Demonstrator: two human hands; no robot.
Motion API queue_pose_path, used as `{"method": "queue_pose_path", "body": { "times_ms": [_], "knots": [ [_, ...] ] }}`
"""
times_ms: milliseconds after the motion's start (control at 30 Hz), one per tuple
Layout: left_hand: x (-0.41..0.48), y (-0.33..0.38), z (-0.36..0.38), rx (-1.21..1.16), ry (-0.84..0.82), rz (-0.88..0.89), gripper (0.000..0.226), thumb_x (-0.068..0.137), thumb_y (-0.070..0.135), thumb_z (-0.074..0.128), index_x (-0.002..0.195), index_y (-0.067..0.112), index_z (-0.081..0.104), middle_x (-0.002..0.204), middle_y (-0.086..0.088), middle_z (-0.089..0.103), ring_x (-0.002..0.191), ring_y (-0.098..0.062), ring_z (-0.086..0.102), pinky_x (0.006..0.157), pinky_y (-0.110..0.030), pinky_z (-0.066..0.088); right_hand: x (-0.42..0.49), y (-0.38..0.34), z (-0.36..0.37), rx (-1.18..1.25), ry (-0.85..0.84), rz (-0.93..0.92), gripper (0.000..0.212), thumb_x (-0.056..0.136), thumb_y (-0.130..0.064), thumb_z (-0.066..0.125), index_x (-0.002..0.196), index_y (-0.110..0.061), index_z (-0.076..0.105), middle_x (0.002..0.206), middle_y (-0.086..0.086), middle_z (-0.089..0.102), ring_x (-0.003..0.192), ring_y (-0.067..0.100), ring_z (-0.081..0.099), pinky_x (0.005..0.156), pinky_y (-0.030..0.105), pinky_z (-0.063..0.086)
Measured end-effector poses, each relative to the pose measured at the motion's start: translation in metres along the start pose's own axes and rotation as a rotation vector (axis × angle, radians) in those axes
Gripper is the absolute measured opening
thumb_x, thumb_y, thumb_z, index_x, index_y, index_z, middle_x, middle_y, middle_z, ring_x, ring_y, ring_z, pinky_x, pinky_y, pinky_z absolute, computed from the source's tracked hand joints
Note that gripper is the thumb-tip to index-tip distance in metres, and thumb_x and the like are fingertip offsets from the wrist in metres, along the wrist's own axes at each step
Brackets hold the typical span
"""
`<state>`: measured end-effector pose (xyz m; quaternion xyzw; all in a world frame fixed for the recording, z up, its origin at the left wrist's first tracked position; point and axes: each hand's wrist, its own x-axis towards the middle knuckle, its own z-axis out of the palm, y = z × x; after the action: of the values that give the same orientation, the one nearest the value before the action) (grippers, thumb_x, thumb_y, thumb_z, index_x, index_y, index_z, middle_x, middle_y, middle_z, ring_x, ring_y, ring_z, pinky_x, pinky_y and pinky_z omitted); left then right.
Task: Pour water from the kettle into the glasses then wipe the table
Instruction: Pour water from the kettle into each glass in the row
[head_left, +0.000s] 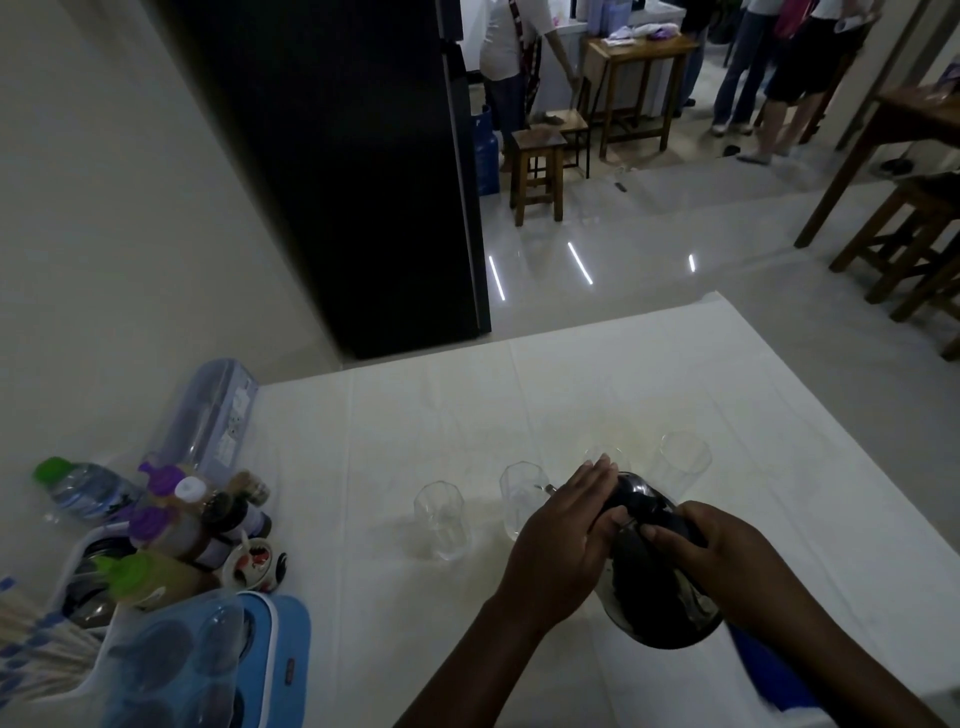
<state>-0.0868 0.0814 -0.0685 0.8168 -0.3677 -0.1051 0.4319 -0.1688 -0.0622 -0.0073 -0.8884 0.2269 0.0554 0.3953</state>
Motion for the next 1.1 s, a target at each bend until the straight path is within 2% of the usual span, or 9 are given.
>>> {"method": "queue_pose_path", "body": {
  "times_ms": [533, 700, 967, 1033, 1100],
  "knots": [
    [-0.001, -0.005, 0.000, 0.020, -0.010, -0.012, 0.056, 0.098, 0.050, 0.025, 0.147, 0.022, 0.032, 0.153, 0.011, 0.028, 0.139, 0.008, 0.016, 0.113, -0.019, 0.019, 0.001, 0.002, 0.003, -0.003, 0.001, -0.002, 0.028, 0.089, -0.027, 0.059, 0.065, -0.033, 0.046, 0.063, -0.012, 0.052, 0.061, -0.001, 0.049, 0.050, 0.014, 0.032],
    [-0.002, -0.003, 0.000, 0.047, -0.020, 0.013, 0.061, 0.097, 0.054, 0.021, 0.146, 0.019, 0.033, 0.153, 0.009, 0.028, 0.140, 0.004, 0.015, 0.113, -0.018, 0.017, -0.004, 0.007, 0.007, 0.102, 0.002, 0.025, 0.026, 0.088, -0.024, 0.060, 0.065, -0.026, 0.049, 0.061, -0.006, 0.054, 0.060, 0.006, 0.051, 0.051, 0.018, 0.034],
    [-0.006, 0.000, 0.006, 0.139, -0.038, 0.052, 0.052, 0.100, 0.045, 0.028, 0.146, 0.021, 0.034, 0.154, 0.009, 0.026, 0.141, 0.005, 0.010, 0.113, -0.018, 0.016, -0.015, 0.026, 0.019, 0.245, 0.023, 0.041, 0.029, 0.088, -0.019, 0.061, 0.061, -0.024, 0.049, 0.054, -0.005, 0.051, 0.054, 0.007, 0.049, 0.049, 0.017, 0.033],
    [-0.006, 0.002, 0.006, 0.169, -0.036, 0.072, 0.050, 0.101, 0.042, 0.029, 0.145, 0.019, 0.035, 0.154, 0.008, 0.028, 0.142, 0.003, 0.010, 0.113, -0.020, 0.017, -0.016, 0.031, 0.022, 0.277, 0.018, 0.048, 0.024, 0.088, -0.020, 0.060, 0.065, -0.022, 0.053, 0.058, -0.003, 0.056, 0.058, 0.011, 0.053, 0.051, 0.020, 0.038],
    [-0.006, 0.006, 0.008, 0.191, -0.033, 0.093, 0.048, 0.102, 0.037, 0.032, 0.145, 0.018, 0.036, 0.154, 0.005, 0.029, 0.142, 0.001, 0.011, 0.114, -0.021, 0.017, -0.018, 0.037, 0.023, 0.312, 0.017, 0.061, 0.015, 0.088, -0.022, 0.059, 0.073, -0.019, 0.058, 0.067, 0.003, 0.064, 0.066, 0.019, 0.060, 0.055, 0.028, 0.044]
  ]
}}
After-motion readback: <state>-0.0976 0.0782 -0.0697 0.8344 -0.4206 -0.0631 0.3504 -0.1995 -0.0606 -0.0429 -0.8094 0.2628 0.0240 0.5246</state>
